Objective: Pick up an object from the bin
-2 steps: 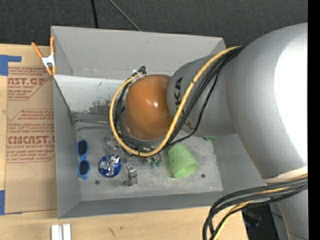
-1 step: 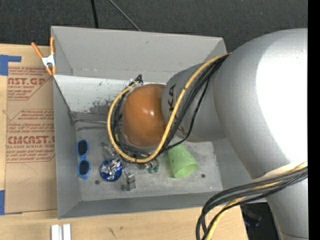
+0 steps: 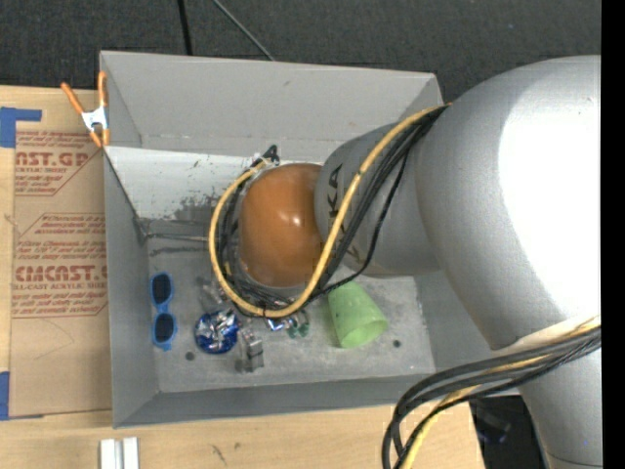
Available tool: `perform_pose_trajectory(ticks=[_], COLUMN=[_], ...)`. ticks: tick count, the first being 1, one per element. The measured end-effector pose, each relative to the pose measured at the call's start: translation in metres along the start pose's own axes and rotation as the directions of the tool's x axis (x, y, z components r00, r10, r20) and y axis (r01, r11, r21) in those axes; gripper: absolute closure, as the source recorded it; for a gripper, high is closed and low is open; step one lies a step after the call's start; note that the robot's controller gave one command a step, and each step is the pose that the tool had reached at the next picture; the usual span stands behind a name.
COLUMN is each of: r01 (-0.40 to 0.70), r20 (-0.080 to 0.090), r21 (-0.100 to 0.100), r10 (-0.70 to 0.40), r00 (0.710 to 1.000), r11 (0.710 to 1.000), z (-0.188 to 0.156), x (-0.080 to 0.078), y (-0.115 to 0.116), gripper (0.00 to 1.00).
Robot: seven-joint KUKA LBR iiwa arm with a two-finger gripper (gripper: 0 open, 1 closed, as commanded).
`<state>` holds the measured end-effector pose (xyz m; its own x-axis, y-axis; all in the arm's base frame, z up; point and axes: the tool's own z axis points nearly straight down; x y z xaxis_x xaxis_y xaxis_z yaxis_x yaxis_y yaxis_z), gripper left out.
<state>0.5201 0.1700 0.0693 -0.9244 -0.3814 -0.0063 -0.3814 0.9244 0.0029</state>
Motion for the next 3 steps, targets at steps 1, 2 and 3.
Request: perform_pose_trajectory(ticks=[1, 2, 3], r01=[0.0, 0.0, -0.001], r20=[-0.002, -0.001, -0.002], r21=[0.0, 0.002, 0.003], r10=[0.0, 0.0, 0.001], r00=[1.0, 1.0, 1.0], r11=[1.0, 1.0, 1.0], z=[0.001, -0.041, -0.066], x=[0.001, -0.001, -0.002], y=[0.0, 0.0, 0.001], gripper=[1.0, 1.0, 1.0])
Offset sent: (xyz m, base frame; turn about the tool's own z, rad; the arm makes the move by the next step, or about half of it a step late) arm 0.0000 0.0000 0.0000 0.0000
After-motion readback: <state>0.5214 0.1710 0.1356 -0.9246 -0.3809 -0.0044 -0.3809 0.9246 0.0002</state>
